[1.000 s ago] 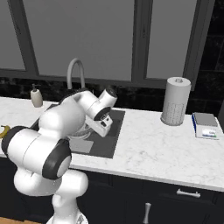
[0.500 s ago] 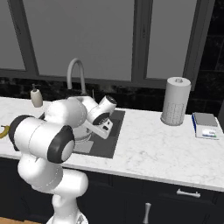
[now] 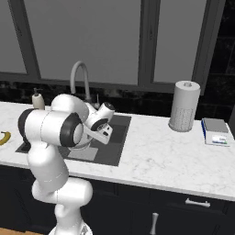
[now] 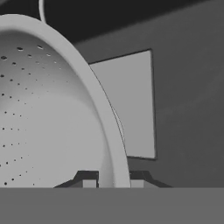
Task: Put the colander in the sink, put the banana in the colander, and turn on the sink faucet and pour water over the colander.
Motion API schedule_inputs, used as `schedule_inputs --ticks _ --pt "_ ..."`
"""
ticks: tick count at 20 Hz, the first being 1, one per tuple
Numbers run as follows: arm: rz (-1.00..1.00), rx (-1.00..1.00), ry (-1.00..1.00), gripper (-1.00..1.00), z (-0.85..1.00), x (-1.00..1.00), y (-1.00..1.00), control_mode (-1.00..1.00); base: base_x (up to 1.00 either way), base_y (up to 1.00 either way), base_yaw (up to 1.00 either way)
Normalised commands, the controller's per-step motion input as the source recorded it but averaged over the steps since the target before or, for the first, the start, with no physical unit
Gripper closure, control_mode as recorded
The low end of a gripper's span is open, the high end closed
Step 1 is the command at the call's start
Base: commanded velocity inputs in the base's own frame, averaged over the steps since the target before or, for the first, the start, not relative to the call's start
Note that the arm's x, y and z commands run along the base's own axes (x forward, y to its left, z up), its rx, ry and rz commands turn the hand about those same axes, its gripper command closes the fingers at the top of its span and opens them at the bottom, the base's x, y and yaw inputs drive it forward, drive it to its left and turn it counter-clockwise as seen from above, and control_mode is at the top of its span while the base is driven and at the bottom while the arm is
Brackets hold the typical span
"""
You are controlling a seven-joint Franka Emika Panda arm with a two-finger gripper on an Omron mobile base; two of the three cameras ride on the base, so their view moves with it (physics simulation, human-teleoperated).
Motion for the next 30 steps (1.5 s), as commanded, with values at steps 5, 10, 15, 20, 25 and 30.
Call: schedule_inputs --ticks 5,10,15,20,25,30 --pt "0.0 0.0 0.0 1.0 -0.29 0.34 0.0 -1.0 0.0 0.0 0.0" --pt "0.0 -0.03 0.01 1.0 -0.36 0.24 0.02 -1.0 0.0 0.0 0.0" --pt "0.0 -0.04 0.0 1.0 -0.4 0.27 0.17 -1.0 0.0 0.0 0.0" --pt "0.0 -0.04 0.0 1.0 -0.41 0.38 0.17 -1.0 0.0 0.0 0.0" --pt "0.0 0.0 0.0 1.0 -0.4 0.28 0.0 -1.0 0.0 0.0 0.0" --pt "0.0 0.0 0.0 1.0 -0.41 0.2 0.0 -1.0 0.0 0.0 0.0"
